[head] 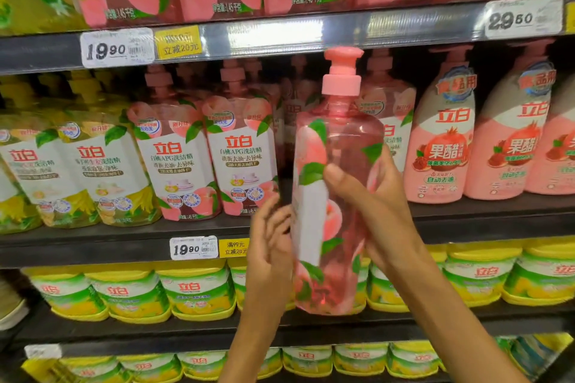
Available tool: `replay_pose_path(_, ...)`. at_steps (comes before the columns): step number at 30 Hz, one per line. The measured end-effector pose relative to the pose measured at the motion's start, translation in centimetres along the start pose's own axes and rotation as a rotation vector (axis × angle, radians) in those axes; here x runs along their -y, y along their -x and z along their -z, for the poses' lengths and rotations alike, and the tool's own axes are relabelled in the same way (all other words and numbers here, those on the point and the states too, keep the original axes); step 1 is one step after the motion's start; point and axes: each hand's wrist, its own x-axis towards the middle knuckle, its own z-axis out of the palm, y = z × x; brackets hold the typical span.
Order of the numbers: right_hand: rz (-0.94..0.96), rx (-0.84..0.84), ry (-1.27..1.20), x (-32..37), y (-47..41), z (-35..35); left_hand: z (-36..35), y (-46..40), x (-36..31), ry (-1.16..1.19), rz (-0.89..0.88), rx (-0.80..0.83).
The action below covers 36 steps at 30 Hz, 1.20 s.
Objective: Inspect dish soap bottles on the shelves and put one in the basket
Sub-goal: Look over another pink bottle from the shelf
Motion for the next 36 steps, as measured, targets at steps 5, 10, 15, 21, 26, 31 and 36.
replay_pose_path(5,0.003,-0.107,0.157,-0.1,0.1,-0.6,-2.6,1.2,-0.2,-0.054,-0.094,0.1)
replay_pose_path(10,-0.045,-0.023,0.13,0.5,-0.2,1.5,-1.8,0.4,-0.2,-0.073,-0.134,0.035)
replay_pose_path(15,-0.2,0.029,0.127,1.1,-1.1,2.4,-1.2,0.4,0.0,0.147,0.075,0.131)
replay_pose_path(21,-0.196,0.009,0.117,1.4,-1.0,2.2,-1.2,0.2,-0.6,0.142,0.268,0.172)
replay_pose_path(26,-0.111,-0.187,0.165,0.7,0.3,1.5,0.6,0.0,0.3,0.064,0.35,0.271)
replay_pose_path(31,-0.131,-0.163,0.197,1.2,0.1,1.4,0.7,-0.1,0.3,0.054,0.18,0.373)
replay_pose_path(36,-0.057,-0.155,0.356,1.9,-0.6,1.2,-0.5,0.2,0.6,0.092,0.046,0.209)
